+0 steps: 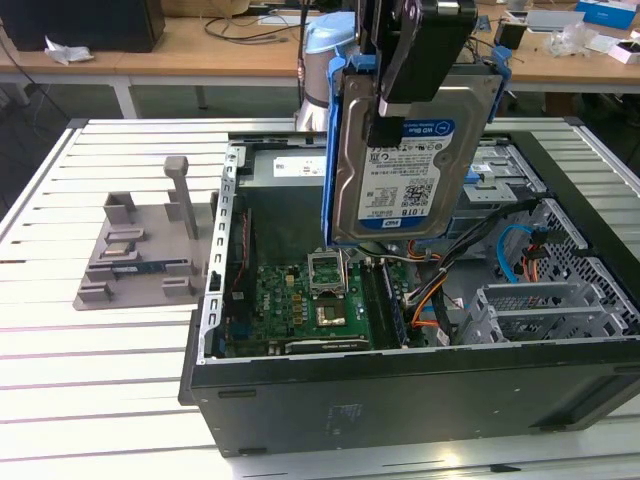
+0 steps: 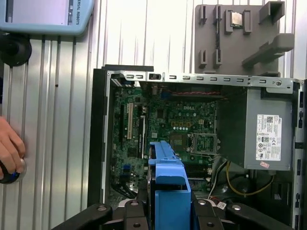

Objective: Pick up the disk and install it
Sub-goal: 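Pick up the disk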

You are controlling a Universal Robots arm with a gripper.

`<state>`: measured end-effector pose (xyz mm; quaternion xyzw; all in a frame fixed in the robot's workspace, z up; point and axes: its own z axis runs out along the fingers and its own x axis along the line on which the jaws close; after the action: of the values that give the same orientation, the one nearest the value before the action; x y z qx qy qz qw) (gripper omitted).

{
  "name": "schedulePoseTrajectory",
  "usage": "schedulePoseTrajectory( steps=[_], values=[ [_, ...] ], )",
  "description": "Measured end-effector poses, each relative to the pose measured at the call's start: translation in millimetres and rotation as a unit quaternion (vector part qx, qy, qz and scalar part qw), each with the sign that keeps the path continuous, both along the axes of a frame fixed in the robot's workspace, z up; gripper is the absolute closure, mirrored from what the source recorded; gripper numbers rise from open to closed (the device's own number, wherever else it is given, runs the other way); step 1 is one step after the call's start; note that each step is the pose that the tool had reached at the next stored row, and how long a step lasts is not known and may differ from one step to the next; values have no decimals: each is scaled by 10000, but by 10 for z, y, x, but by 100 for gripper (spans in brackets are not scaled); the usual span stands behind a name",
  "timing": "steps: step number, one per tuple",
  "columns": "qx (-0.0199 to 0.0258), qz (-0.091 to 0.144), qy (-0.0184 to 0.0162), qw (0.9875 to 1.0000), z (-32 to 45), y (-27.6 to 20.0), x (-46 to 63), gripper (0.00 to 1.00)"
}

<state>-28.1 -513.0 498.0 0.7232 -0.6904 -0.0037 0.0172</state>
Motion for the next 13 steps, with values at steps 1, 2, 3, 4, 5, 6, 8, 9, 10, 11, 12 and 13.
schedulePoseTrajectory(
  steps=[1, 2, 3, 4, 5, 6, 8, 9, 10, 11, 12, 13],
  values=[
    [-2, 0, 0, 10000, -1, -19, 0, 63],
    [-3, 0, 0, 10000, -2, -30, 0, 63],
    [-4, 0, 0, 10000, -2, -42, 1, 63],
    [-6, 0, 0, 10000, -3, -57, 2, 63],
    [-7, 0, 0, 10000, -3, -63, 2, 63],
    [-8, 0, 0, 10000, -4, -76, 3, 63],
    [-10, 0, 0, 10000, -5, -101, 4, 63],
    [-11, 0, 0, 10000, -6, -111, 5, 63],
    [-12, 0, 0, 10000, -7, -148, 7, 63],
    [-12, 0, 0, 10000, -8, -182, 8, 63],
    [-13, 0, 0, 10000, -9, -201, 9, 63],
    [-12, 0, 0, 10000, -10, -220, 10, 63]
  ],
)
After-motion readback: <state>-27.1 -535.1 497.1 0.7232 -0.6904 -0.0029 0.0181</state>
